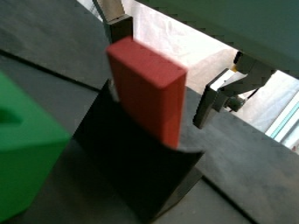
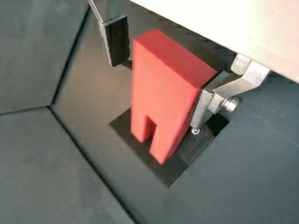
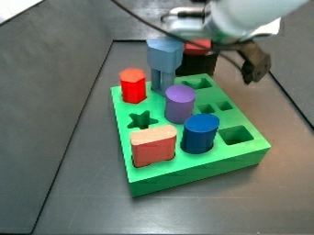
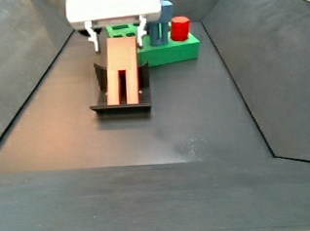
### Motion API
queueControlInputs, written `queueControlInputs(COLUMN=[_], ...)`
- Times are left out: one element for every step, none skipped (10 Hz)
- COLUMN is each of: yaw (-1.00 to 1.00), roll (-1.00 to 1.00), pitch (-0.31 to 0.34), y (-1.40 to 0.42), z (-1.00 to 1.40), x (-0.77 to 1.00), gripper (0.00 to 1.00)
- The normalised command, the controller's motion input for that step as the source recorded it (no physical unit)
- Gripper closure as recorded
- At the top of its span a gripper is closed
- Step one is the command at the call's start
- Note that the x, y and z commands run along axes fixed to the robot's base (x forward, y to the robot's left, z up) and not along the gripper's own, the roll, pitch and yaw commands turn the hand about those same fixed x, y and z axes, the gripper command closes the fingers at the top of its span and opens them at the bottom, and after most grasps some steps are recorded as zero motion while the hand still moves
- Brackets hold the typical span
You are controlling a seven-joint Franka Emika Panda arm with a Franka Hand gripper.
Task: Pick up the double-square object. Move up. Rotate the double-square object. Place the double-square object on the fixture. Regrasp the double-square object. Move to above the board. Insert the double-square object.
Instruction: Regrasp the double-square object, then move to above the board.
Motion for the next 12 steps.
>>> queueControlInputs(yaw=[0.00, -0.08, -0.08, -0.10, -0.11, -0.12, -0.15, -0.16, -0.17, -0.17, -0.15, -0.14], roll=[0.00, 0.40, 0.37, 0.31, 0.19, 0.13, 0.08, 0.07, 0.04, 0.03, 0.02, 0.02], pitch=[0.000, -0.137, -0.156, -0.172, -0.158, -0.134, -0.094, -0.073, -0.035, -0.007, 0.027, 0.045], y=[0.00, 0.20, 0.19, 0.18, 0.17, 0.16, 0.16, 0.15, 0.15, 0.14, 0.13, 0.12], z=[0.00, 1.00, 1.00, 1.00, 1.00, 1.00, 1.00, 1.00, 1.00, 1.00, 1.00, 1.00], x=[0.00, -0.16, -0.16, -0.16, -0.16, -0.16, -0.15, -0.15, -0.14, -0.13, -0.13, -0.12], gripper=[1.00, 1.00, 1.00, 1.00, 1.00, 1.00, 1.00, 1.00, 1.00, 1.00, 1.00, 1.00])
